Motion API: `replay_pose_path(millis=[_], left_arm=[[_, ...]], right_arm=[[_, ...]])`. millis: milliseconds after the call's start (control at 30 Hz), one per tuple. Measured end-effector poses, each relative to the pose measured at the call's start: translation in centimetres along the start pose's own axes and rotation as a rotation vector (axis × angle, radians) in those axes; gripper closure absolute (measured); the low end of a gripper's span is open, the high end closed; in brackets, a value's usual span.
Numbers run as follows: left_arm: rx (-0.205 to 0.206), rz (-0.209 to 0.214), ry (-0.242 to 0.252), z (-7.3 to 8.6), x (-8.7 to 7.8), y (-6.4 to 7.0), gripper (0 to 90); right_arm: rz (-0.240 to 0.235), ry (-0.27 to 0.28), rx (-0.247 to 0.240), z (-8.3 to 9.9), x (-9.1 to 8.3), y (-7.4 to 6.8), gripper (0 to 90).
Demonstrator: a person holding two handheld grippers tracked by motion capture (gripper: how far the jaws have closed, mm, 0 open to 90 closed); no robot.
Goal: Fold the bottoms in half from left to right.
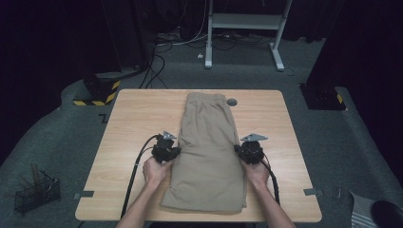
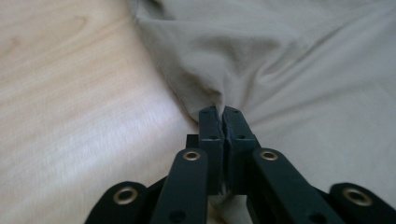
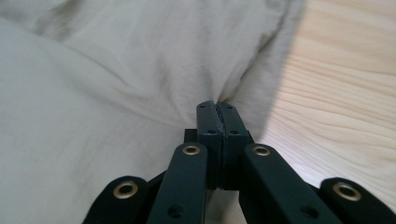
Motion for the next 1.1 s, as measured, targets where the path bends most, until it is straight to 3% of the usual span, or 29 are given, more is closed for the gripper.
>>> replay_pose_path(millis=[33, 133, 200, 300, 400, 500, 600, 667, 800, 833, 967, 1100], left_arm=[[-0.007, 0.027, 0.001, 0.6, -0.5, 0.4, 88.3], [0.011, 0.017, 0.003, 1.6, -1.4, 0.7, 86.6], [0.012, -0.017, 0.013, 1.5, -1.8, 0.2, 74.7], [-0.025, -0.054, 0.039, 0.3, -1.8, -0.7, 51.3], [-0.048, -0.045, 0.060, -1.0, -1.3, -0.8, 45.5], [-0.095, -0.018, 0.060, -1.9, -0.1, -0.7, 46.1], [-0.110, 0.005, 0.030, -2.1, 1.0, -0.6, 61.9], [-0.085, 0.001, 0.001, -1.6, 1.5, -0.4, 74.2], [-0.005, 0.002, -0.028, -0.5, 0.5, 0.2, 87.4], [0.021, 0.000, -0.036, -0.2, 0.2, 0.4, 87.9], [0.033, 0.010, -0.038, 0.8, -1.1, 0.8, 84.4], [-0.028, 0.012, 0.002, -0.5, -1.8, -0.2, 59.5]], right_arm=[[-0.013, 0.004, 0.002, 0.2, -0.5, 0.0, 89.8], [-0.063, -0.019, 0.000, 1.5, -1.4, -0.9, 88.5], [-0.054, -0.025, -0.017, 1.9, -1.4, -1.1, 80.1], [-0.049, 0.008, 0.013, 1.4, -1.3, -1.0, 63.4], [-0.037, 0.034, 0.007, 0.1, -1.0, -0.9, 59.3], [-0.027, 0.034, 0.021, -0.9, -0.1, -0.6, 61.4], [-0.036, -0.002, 0.037, -1.1, 1.1, -0.2, 75.7], [-0.027, -0.024, 0.021, -0.8, 1.5, 0.0, 86.4], [-0.037, -0.027, 0.004, -0.2, 0.8, -0.2, 89.8], [-0.038, -0.036, -0.014, 0.1, 0.5, -0.5, 89.8], [-0.065, -0.057, -0.056, 1.4, -0.4, -1.9, 87.1], [-0.059, -0.042, -0.058, 1.5, -1.4, -2.1, 71.3]])
Point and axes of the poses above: each handheld gripper's, and its own axes: x roughly forward along the jaws, z roughly out of its underside, y roughly to its right, the point moved 8 cm from there along x, roughly forward along the jaws, and after that the axes turned 12 degrees about -z, right-handed, at the moved point
